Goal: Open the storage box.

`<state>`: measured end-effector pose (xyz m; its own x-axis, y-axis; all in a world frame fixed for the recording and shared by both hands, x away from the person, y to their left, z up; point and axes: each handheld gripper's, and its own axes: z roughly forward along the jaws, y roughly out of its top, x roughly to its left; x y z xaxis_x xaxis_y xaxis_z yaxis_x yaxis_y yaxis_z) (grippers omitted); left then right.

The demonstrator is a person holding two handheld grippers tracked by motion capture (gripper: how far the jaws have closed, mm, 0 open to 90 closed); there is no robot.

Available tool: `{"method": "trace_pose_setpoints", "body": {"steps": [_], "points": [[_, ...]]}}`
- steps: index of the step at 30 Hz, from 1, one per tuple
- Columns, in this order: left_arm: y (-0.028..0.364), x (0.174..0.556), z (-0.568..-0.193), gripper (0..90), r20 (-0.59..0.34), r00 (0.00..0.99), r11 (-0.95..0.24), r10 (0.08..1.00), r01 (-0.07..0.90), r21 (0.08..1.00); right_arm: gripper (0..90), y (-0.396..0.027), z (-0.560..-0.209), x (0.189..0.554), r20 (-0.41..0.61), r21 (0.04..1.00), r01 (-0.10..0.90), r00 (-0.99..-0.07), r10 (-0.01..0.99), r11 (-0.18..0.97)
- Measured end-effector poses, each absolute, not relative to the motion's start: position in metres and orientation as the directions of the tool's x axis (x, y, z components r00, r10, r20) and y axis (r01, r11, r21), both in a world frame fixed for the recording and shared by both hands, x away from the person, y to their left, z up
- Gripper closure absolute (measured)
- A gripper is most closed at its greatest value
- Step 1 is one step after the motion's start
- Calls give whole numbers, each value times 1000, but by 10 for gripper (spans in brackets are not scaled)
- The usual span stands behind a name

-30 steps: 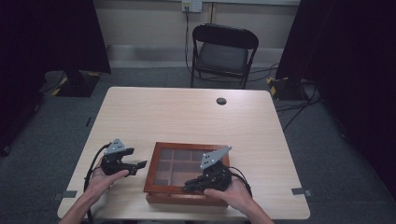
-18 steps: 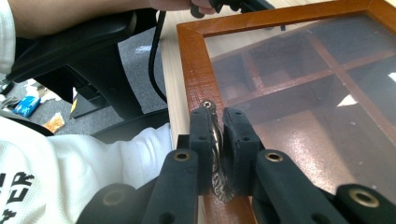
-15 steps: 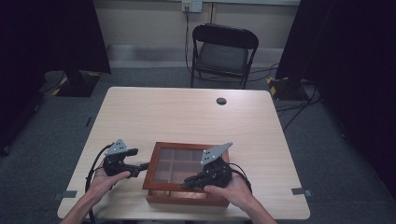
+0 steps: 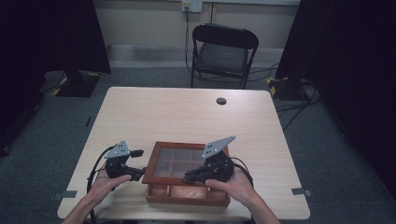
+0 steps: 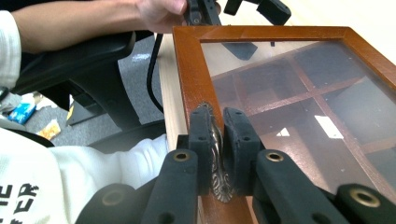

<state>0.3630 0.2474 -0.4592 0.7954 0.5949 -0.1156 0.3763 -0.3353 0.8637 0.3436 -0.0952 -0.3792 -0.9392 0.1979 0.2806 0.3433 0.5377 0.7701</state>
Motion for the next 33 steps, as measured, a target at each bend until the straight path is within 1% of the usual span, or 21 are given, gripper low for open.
{"method": "trace_pose_setpoints", "body": {"steps": [3,7,11,12,15,17,20,22,26,28,33], "points": [[248,363,-458,199,-116,797,-328,593,370,869,818,-97,-378,342,268,779,334,-942,200,531],[248,363,-458,199,-89,804,-360,588,359,861,642,-102,-371,340,255,801,327,-944,208,501],[248,363,-456,199,-103,797,-337,595,364,868,481,-114,-367,340,253,818,343,-936,246,462],[248,363,-456,200,-109,796,-331,595,366,870,464,-117,-367,339,246,820,343,-934,258,458],[249,364,-454,202,-118,795,-318,596,368,874,438,-130,-371,339,254,831,359,-924,285,425],[248,363,-454,201,-132,794,-303,594,372,877,425,-137,-373,338,245,839,353,-925,290,414],[247,364,-453,200,-141,795,-297,590,376,878,364,-149,-375,336,244,850,359,-917,317,385],[247,364,-452,198,-136,794,-295,593,371,880,320,-153,-377,335,245,846,369,-910,335,385],[246,364,-448,199,-153,792,-265,591,370,891,304,-157,-380,334,245,843,374,-907,344,386],[245,364,-446,199,-151,793,-258,591,363,896,276,-158,-380,334,237,843,373,-905,353,389],[244,363,-440,201,-154,793,-238,589,352,905,265,-157,-381,335,222,844,364,-906,361,395]]}}
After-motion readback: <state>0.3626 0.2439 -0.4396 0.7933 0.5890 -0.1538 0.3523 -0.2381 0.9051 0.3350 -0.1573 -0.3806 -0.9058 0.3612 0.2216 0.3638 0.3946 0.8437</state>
